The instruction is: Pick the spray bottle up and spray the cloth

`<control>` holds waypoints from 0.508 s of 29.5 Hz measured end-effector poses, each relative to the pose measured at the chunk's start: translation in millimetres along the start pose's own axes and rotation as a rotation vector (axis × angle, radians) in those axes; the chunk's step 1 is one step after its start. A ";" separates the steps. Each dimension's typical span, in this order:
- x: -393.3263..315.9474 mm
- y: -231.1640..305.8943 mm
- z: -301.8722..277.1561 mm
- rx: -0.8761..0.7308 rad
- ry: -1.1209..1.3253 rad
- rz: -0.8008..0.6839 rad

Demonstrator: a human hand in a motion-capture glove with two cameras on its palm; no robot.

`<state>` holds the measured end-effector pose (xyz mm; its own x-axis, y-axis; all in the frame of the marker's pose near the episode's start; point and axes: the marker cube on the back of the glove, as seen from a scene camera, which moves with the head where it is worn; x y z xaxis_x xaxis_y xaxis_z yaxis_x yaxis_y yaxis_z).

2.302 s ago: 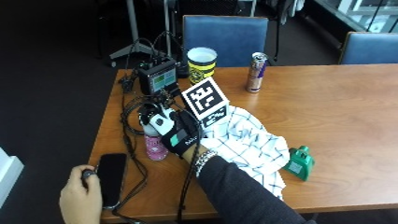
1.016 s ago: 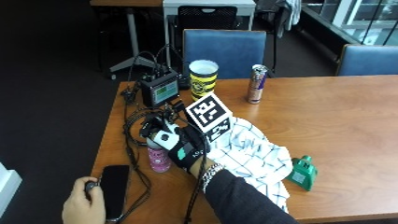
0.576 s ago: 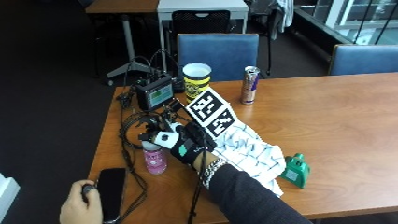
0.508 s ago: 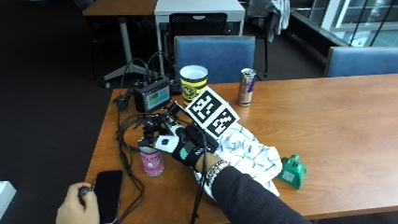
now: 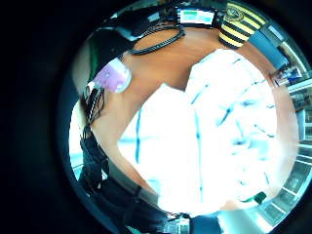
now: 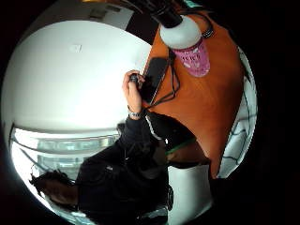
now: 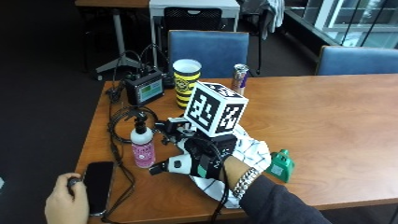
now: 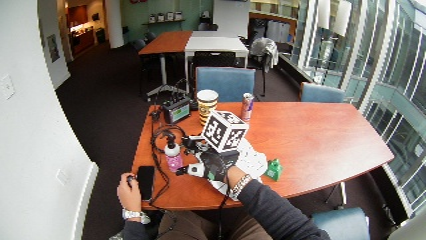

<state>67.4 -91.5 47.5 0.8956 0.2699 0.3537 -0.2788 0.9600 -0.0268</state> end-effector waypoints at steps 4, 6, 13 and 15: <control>-20.2 28.9 -3.9 -0.043 0.101 -0.091; -30.8 45.8 -2.8 -0.059 0.136 -0.150; -62.3 93.8 1.2 -0.130 0.216 -0.299; -70.3 102.6 -0.9 -0.132 0.235 -0.315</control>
<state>-23.8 -11.9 19.0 0.9890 -0.0437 0.1413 0.0549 0.9955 -0.0767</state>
